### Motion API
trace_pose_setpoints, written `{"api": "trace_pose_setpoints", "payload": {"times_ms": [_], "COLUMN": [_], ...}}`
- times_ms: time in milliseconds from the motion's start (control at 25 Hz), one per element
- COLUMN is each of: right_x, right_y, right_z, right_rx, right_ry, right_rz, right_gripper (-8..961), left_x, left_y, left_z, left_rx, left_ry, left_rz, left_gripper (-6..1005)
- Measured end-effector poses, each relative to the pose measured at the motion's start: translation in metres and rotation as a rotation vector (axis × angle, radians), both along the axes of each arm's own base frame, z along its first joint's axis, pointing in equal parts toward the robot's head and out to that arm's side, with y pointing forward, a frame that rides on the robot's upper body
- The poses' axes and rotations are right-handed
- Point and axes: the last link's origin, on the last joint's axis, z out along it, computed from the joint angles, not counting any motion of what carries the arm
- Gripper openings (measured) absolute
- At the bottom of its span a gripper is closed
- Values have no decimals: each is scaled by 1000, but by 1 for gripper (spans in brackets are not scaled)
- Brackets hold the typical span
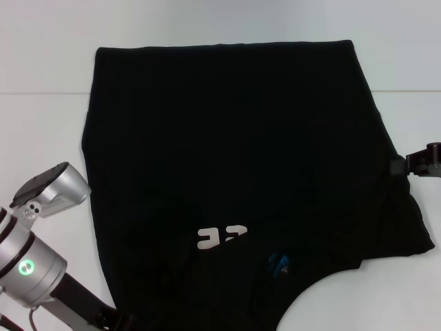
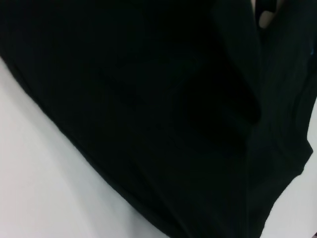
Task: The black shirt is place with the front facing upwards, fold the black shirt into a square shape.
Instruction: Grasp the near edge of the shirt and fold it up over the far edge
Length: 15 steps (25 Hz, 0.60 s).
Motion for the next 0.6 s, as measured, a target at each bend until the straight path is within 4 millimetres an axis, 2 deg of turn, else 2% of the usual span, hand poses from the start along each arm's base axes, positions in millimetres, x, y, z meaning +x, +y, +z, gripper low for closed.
{"api": "trace_pose_setpoints", "payload": {"times_ms": [120,360,600], "right_x": [-1,-4,-5], "right_y": [-1,-10,-11], "right_z": [-1,-4,-3], "right_rx": [-18,-104,-111], "right_ry": [-6,-29,-24], "right_rz": [10,43,50], "right_gripper": [56,63,74], "left_x": [2,7,16], "left_y": [2,7,30], "left_z": [4,26,54], "left_rx": [-9,-33,49], "left_ry": [-1,-48,-100], "left_rz": [-5,-6,-21], "left_gripper": [28,25,32]}}
